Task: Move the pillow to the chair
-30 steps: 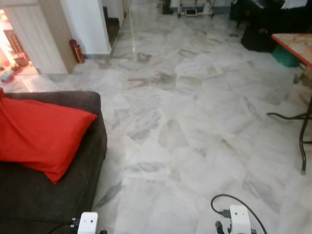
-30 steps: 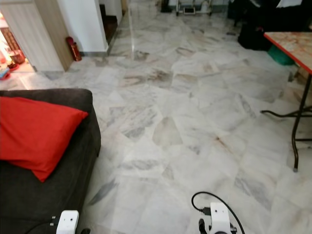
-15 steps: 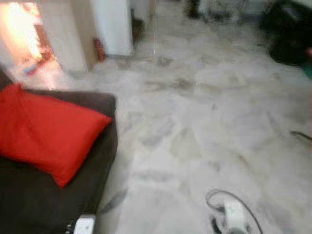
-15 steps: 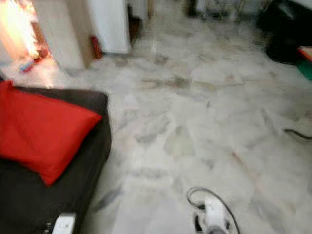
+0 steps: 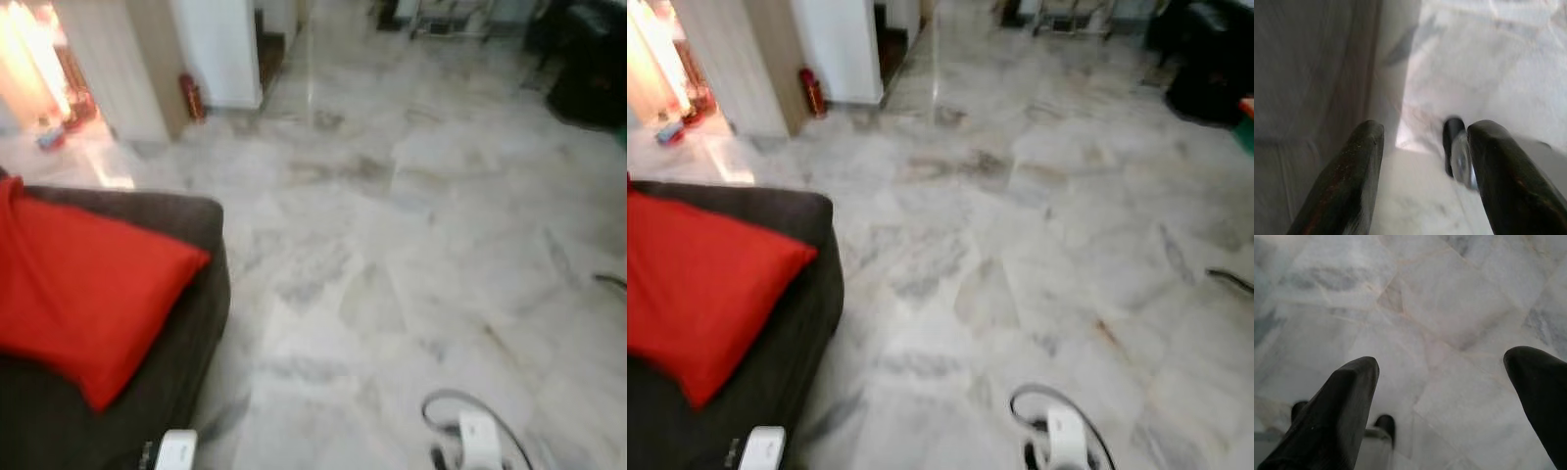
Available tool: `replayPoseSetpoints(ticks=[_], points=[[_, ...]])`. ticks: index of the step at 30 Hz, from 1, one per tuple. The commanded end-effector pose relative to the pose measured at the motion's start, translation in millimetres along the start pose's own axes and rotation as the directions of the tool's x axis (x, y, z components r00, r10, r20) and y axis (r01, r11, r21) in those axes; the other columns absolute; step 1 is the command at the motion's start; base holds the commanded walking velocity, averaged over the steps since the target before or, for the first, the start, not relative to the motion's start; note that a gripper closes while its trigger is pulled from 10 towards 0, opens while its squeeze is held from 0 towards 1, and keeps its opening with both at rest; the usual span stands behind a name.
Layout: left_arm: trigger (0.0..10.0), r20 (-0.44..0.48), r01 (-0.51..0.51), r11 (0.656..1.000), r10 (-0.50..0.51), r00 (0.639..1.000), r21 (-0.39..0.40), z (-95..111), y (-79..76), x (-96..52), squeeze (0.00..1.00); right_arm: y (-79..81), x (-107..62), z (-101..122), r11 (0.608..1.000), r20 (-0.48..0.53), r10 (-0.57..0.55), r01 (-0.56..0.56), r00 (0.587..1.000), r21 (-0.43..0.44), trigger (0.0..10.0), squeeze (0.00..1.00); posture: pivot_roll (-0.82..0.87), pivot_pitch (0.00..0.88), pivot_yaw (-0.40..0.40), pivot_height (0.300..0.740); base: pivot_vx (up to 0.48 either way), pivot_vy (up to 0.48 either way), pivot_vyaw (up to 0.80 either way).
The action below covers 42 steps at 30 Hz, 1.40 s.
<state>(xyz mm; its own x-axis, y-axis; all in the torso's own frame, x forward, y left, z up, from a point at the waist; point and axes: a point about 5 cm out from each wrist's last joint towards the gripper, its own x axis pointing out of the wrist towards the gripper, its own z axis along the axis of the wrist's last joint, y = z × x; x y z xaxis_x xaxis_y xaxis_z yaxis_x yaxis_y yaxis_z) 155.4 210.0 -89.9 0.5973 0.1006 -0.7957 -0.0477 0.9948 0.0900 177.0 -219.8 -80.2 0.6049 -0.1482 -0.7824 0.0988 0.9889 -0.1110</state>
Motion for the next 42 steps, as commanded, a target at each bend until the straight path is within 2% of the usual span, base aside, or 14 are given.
replayPoseSetpoints(ticks=[1, 13, 22, 26, 34, 41, 42], points=[[10.0, -0.008, 0.012, 1.0, -0.012, 1.0, 0.0, -0.7, -4.7, 0.3, 0.0, -10.0, -2.0, -7.3, 1.0, -0.027, -0.025, 0.026, 0.999, 0.006, 10.0, 0.0, 0.03, 0.032, 0.007, 0.74, 0.292, 0.0, 0.0], [10.0, -0.002, 0.014, 1.0, -0.014, 1.0, 0.012, 2.0, -2.8, 0.9, 0.0, -7.7, -2.6, -11.0, 1.0, -0.04, -0.023, 0.023, 0.999, 0.005, 10.0, 0.0, 0.03, 0.041, 0.004, 0.74, 0.293, 0.0, 0.0], [10.0, 0.001, -0.012, 1.0, 0.012, 1.0, -0.023, 4.4, 1.6, 1.5, 0.0, -4.1, -1.1, -6.7, 1.0, -0.044, 0.013, -0.013, 0.999, -0.002, 10.0, 0.0, 0.03, 0.043, -0.002, 0.74, 0.294, 0.0, 0.0], [10.0, 0.002, -0.014, 1.0, 0.014, 1.0, -0.028, 5.0, 2.3, 1.6, 0.0, -0.2, 0.2, -1.5, 0.997, -0.037, 0.06, -0.061, 0.998, -0.036, 10.0, 0.0, 0.03, 0.043, -0.004, 0.74, 0.292, 0.0, 0.0], [10.0, 0.01, -0.015, 0.999, 0.015, 1.0, -0.033, 6.4, 1.1, 1.9, 0.0, -1.3, -0.2, -2.8, 0.997, -0.04, 0.062, -0.064, 0.997, -0.032, 10.0, 0.0, 0.02, 0.037, -0.006, 0.74, 0.295, 0.0, 0.0], [10.0, 0.015, -0.01, 1.0, 0.011, 1.0, -0.028, 8.5, 0.2, 2.4, 0.0, 3.8, -1.1, -7.3, 0.996, -0.048, 0.078, -0.08, 0.996, -0.039, 10.0, 0.0, 0.01, 0.02, -0.001, 0.74, 0.295, 0.0, 0.0], [10.0, 0.016, -0.01, 1.0, 0.011, 1.0, -0.026, 8.9, 0.3, 2.5, 0.0, 6.2, -0.8, -7.3, 0.995, -0.058, 0.079, -0.083, 0.995, -0.06, 10.0, 0.0, 0.01, 0.018, 0.0, 0.74, 0.292, 0.0, 0.0]])
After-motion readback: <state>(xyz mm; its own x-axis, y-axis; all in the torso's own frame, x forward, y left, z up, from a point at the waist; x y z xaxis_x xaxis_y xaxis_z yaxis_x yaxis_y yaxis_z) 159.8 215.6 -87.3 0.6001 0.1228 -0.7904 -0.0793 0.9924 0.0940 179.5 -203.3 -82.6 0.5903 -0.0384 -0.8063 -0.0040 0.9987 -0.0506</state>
